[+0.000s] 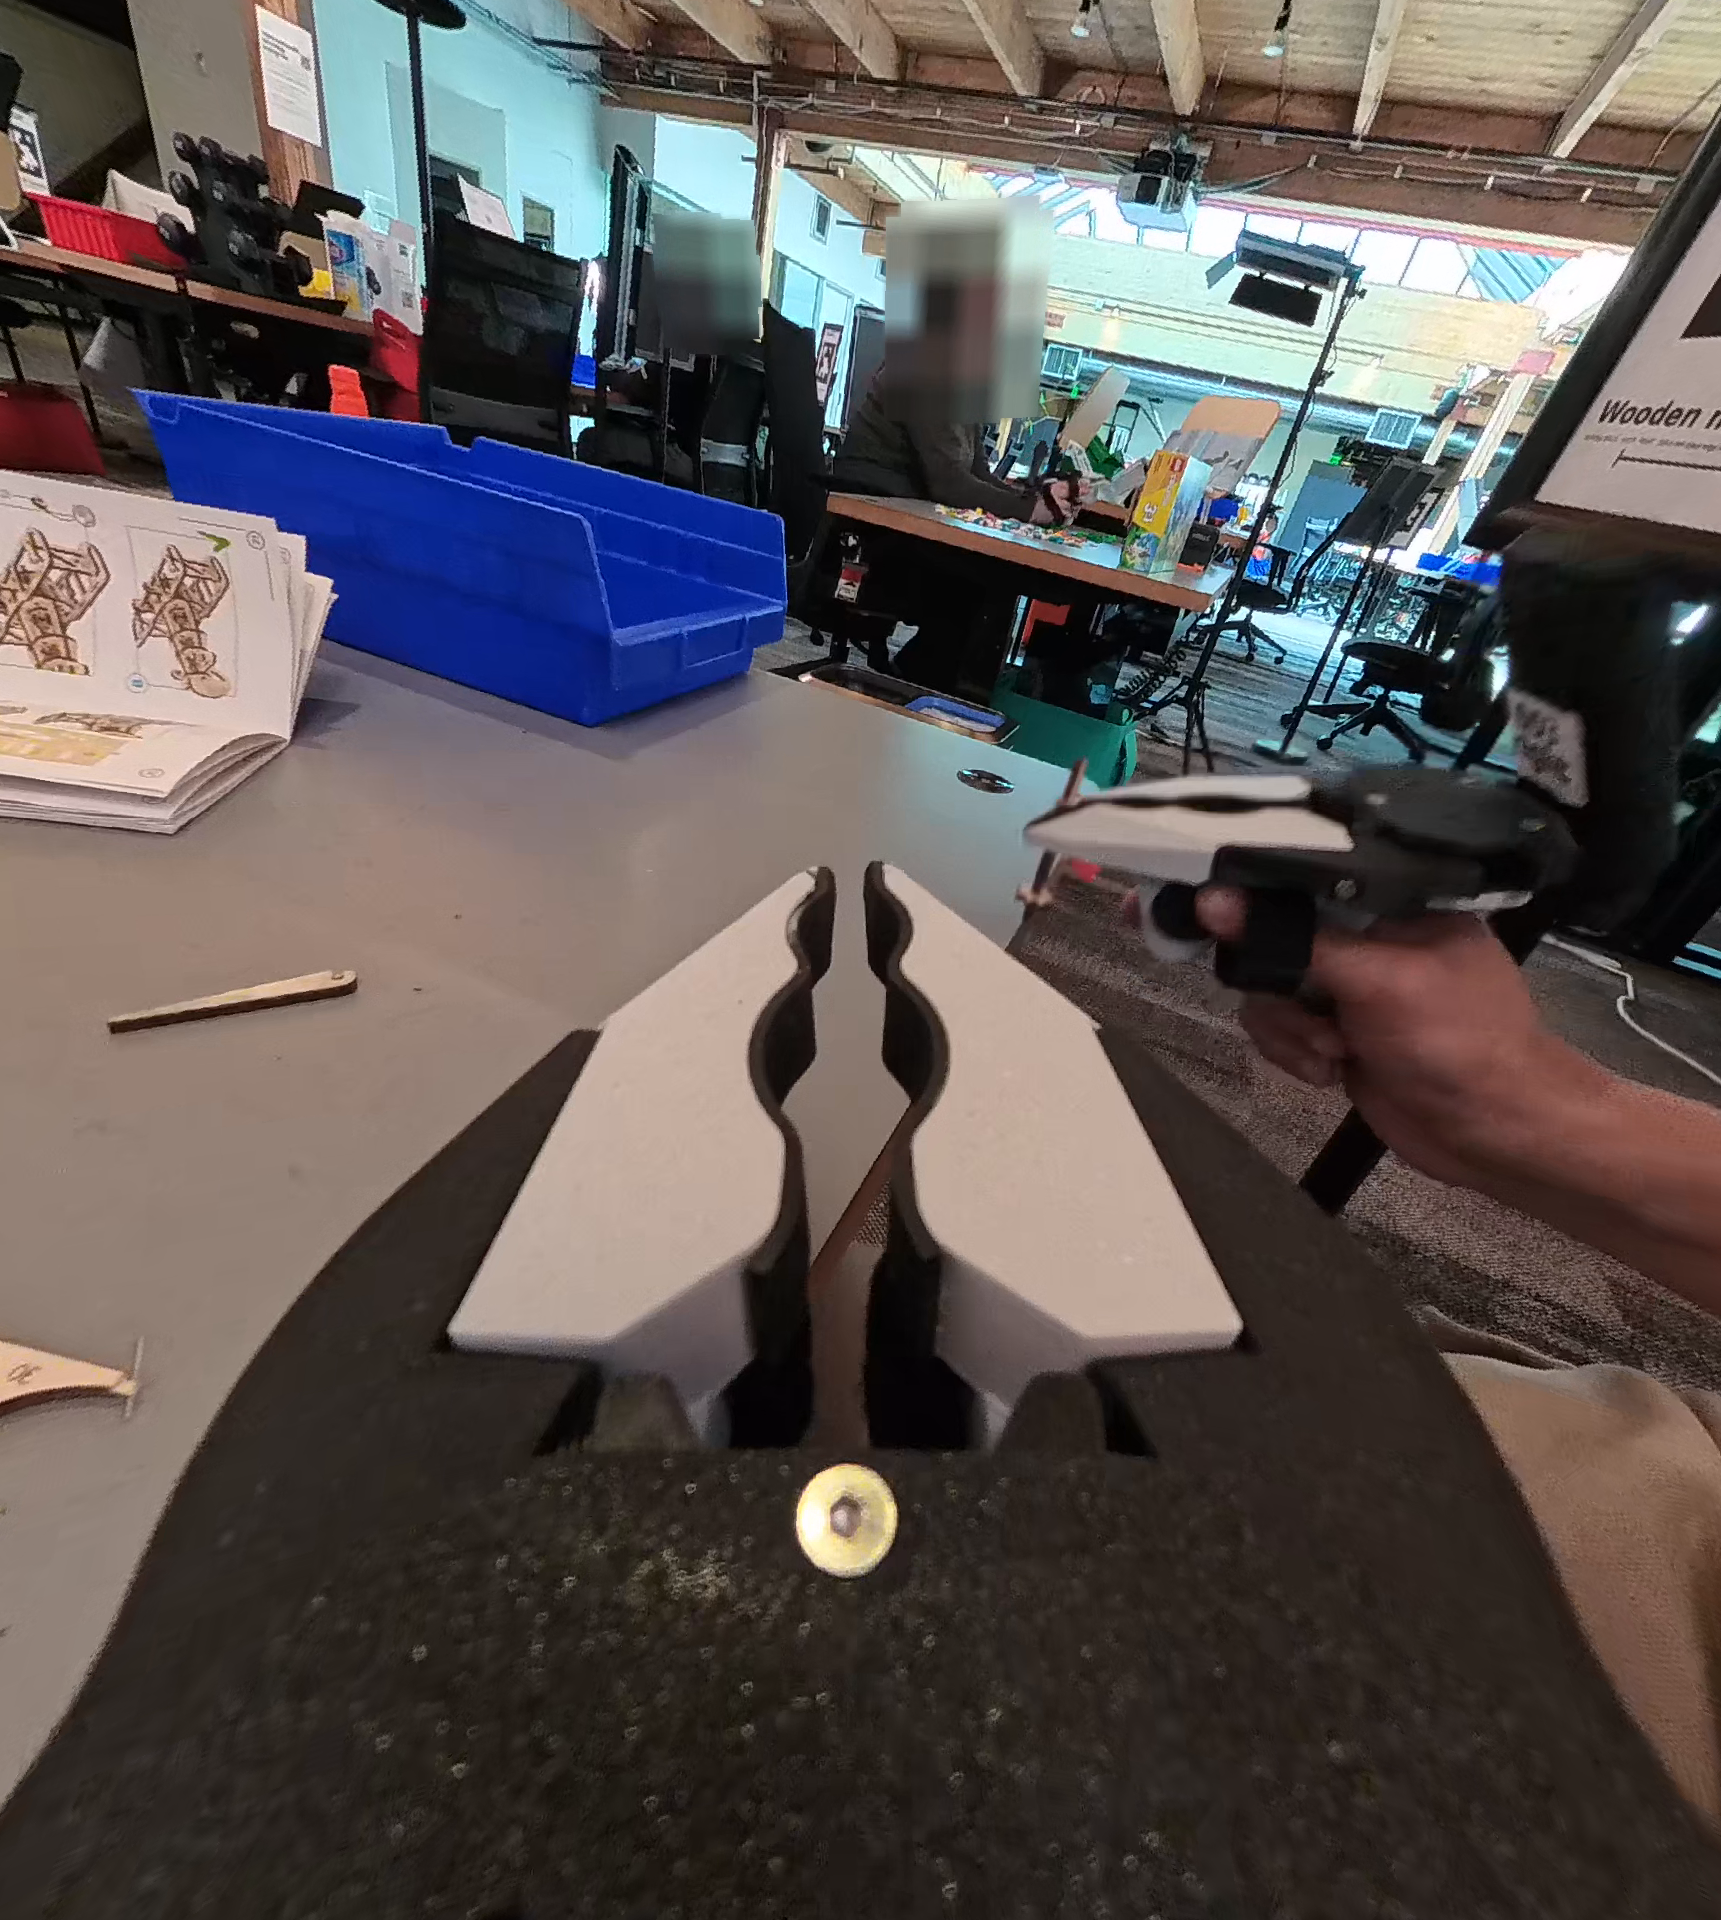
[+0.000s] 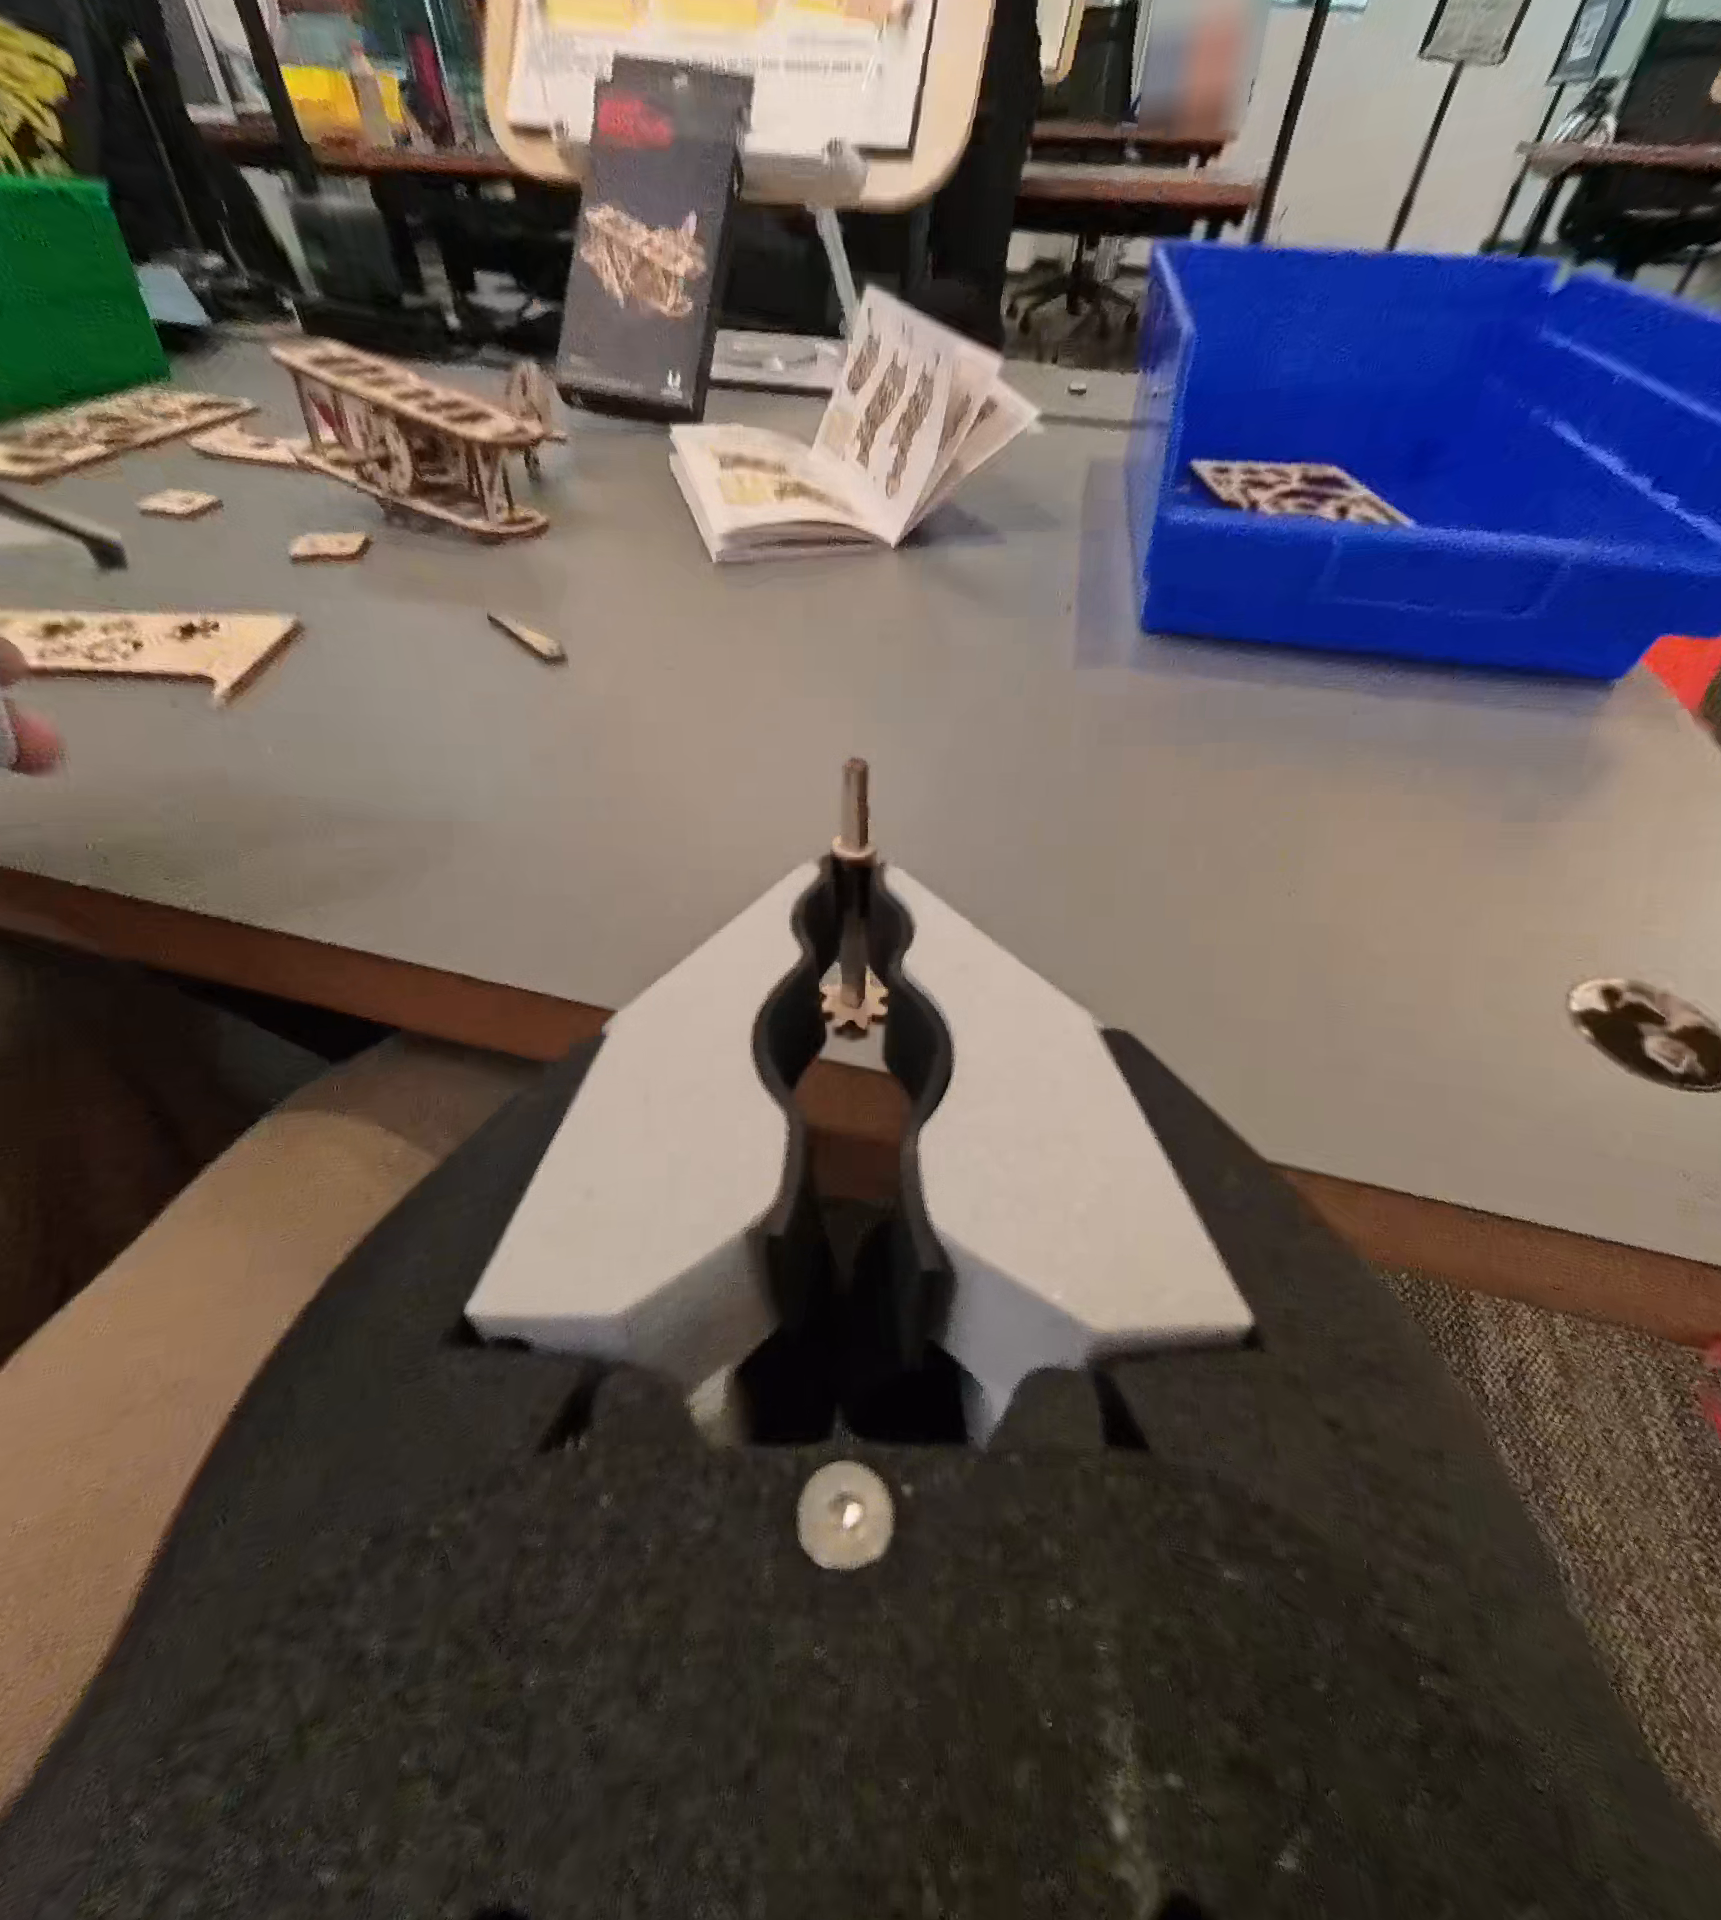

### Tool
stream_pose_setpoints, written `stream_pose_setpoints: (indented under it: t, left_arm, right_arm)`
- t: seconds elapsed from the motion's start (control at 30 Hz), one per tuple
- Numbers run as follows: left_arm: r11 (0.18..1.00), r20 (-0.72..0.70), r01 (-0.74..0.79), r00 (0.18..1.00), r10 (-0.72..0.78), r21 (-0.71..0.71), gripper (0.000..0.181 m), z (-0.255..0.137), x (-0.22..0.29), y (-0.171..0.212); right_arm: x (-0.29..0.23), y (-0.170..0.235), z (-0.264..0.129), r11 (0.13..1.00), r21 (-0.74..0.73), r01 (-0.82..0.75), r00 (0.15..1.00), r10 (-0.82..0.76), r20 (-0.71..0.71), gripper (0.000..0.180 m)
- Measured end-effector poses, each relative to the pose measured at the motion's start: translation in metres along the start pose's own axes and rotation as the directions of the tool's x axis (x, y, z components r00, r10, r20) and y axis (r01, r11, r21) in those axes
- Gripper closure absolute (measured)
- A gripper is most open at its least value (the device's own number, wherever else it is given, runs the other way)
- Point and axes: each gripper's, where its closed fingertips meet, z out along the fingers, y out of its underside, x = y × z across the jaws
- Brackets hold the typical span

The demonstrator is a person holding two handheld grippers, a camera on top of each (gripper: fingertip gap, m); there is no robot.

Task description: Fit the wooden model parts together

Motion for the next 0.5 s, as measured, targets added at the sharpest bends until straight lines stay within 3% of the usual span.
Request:
stream_pose_setpoints:
  t: [0.07, 0.13, 0.2, 0.27, 0.33, 0.4, 0.47, 0.5]
  left_arm:
    - [1.0, 0.003, -0.004, 1.0, 0.004, 0.001, 0.178, -0.001, 0.0, 0.0]
    - [1.0, 0.001, 0.001, 1.0, -0.001, 0.005, 0.178, 0.0, 0.0, 0.0]
    - [1.0, -0.002, -0.001, 1.0, 0.001, 0.003, 0.177, 0.0, 0.001, 0.0]
    - [1.0, 0.004, -0.012, 1.0, 0.012, -0.008, 0.178, 0.0, 0.0, 0.002]
    - [1.0, 0.007, -0.01, 1.0, 0.01, -0.005, 0.178, 0.0, 0.0, 0.002]
    - [1.0, 0.002, -0.003, 1.0, 0.003, 0.0, 0.178, 0.0, 0.0, 0.0]
    - [1.0, 0.001, -0.006, 1.0, 0.006, -0.003, 0.178, 0.0, 0.001, 0.001]
    - [1.0, 0.003, -0.012, 1.0, 0.012, -0.01, 0.178, 0.001, 0.001, 0.002]
  right_arm:
    - [0.001, 0.016, 0.006, 0.998, -0.062, -0.004, 1.0, 0.004, 0.006, 0.176]
    - [0.002, 0.025, 0.009, 0.999, -0.031, -0.042, 0.999, 0.043, 0.019, 0.176]
    - [0.002, 0.017, 0.008, 0.999, -0.054, -0.004, 1.0, 0.005, 0.019, 0.176]
    - [0.003, -0.004, 0.001, 1.0, 0.026, -0.006, 1.0, 0.006, 0.01, 0.176]
    - [0.001, 0.025, 0.009, 0.997, -0.071, -0.004, 1.0, 0.005, 0.021, 0.176]
    - [0.002, 0.024, 0.007, 0.998, -0.013, -0.053, 0.998, 0.054, 0.029, 0.176]
    - [0.001, 0.018, 0.007, 0.998, -0.056, -0.006, 1.0, 0.007, 0.025, 0.176]
    - [-0.001, 0.005, 0.003, 1.0, -0.004, -0.006, 1.0, 0.006, 0.026, 0.176]
